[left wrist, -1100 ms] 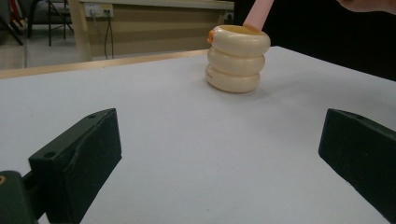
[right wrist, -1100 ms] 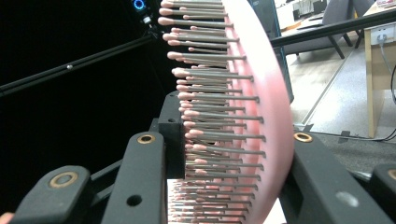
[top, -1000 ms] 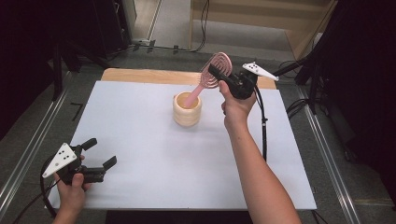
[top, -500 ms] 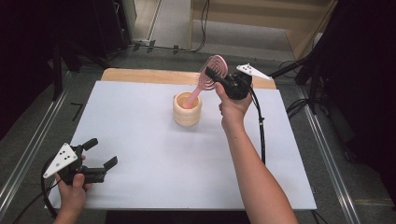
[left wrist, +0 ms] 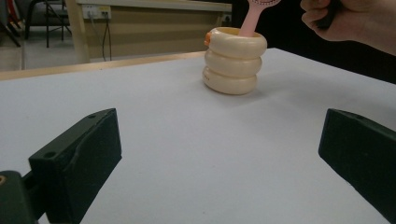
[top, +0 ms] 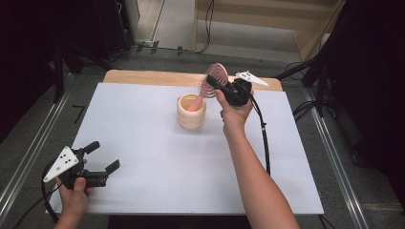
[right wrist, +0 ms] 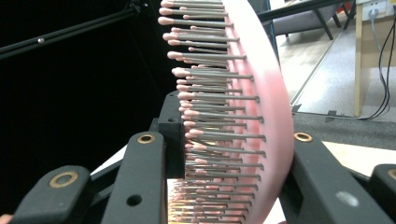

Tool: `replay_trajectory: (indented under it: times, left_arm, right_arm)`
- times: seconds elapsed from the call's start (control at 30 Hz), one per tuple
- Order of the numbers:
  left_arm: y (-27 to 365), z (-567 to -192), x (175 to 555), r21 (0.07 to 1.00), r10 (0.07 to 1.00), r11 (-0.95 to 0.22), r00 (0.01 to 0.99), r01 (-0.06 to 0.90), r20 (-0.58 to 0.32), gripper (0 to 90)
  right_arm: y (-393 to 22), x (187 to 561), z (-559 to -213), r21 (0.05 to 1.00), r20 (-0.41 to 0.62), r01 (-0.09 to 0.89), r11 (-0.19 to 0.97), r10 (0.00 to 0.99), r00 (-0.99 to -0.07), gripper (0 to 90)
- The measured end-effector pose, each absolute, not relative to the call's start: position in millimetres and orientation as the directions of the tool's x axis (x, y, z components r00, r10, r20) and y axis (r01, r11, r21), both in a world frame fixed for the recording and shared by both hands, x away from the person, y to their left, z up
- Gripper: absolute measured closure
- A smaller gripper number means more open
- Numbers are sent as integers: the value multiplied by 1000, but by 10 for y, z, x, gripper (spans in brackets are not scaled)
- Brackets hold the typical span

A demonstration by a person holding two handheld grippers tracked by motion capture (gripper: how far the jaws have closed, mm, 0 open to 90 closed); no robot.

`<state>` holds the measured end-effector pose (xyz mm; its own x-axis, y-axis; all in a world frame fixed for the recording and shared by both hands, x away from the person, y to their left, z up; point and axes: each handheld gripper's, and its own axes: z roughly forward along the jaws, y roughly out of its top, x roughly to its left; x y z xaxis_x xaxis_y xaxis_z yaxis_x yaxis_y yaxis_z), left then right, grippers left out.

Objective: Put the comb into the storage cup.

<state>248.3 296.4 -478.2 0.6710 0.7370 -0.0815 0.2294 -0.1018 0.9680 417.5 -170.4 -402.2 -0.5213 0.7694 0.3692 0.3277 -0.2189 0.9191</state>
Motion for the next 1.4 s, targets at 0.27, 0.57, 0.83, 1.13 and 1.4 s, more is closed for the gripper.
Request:
replay_trajectory:
  times: [0.27,0.57,0.83,1.13,1.4]
  left_arm:
    - [2968,-4780,2479,968,736,-102,672,229,-82,0]
    - [2965,-4781,2479,968,736,-103,672,230,-81,0]
    - [2967,-4781,2475,968,737,-108,672,228,-76,0]
    - [2971,-4778,2471,968,737,-107,671,227,-76,0]
    - [2975,-4776,2474,968,738,-106,670,227,-76,0]
  right_arm:
    - [-1665,4189,-4144,911,385,345,-225,764,-518,623]
    - [-1624,4197,-4257,902,404,358,-241,760,-509,624]
    - [-1566,4206,-4300,899,413,363,-245,752,-513,623]
    - [-1547,4215,-4378,885,443,378,-272,744,-501,623]
    - [-1584,4224,-4444,876,458,390,-285,745,-485,622]
